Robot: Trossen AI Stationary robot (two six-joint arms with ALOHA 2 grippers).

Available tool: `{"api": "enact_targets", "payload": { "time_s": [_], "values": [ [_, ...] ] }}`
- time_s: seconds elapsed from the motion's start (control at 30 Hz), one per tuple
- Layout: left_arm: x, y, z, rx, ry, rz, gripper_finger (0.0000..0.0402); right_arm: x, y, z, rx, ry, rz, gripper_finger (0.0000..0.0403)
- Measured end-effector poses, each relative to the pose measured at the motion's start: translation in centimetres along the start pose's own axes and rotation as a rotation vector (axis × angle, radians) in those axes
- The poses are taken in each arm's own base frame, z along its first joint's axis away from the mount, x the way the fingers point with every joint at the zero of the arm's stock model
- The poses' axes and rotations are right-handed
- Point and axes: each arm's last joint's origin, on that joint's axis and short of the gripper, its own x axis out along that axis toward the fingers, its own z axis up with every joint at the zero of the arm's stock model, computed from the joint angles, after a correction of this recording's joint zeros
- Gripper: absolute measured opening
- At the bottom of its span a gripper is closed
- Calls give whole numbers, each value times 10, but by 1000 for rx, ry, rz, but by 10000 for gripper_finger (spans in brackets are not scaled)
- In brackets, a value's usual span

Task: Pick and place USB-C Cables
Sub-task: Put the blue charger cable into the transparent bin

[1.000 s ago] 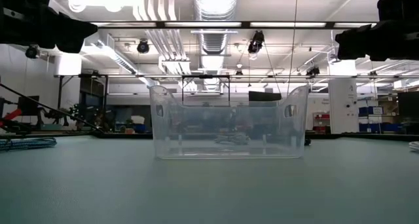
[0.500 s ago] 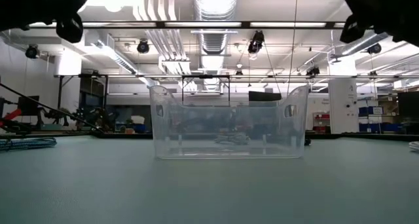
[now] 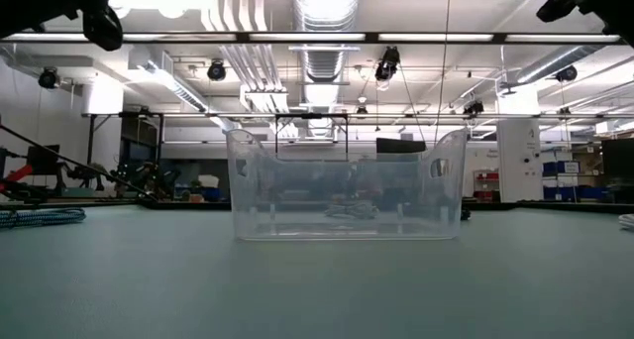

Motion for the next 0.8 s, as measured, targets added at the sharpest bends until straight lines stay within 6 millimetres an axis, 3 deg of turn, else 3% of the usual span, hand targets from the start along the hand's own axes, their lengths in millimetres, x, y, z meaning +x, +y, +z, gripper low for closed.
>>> {"api": "enact_targets", "payload": {
  "time_s": [0.33,0.8],
  "values": [
    [8,5,-5,-218,7,274,8,1,0,2,-29,-6,0,9],
    [35,-2,-11,-415,164,365,0,1,-1,3,-27,-5,0,9]
  ]
}}
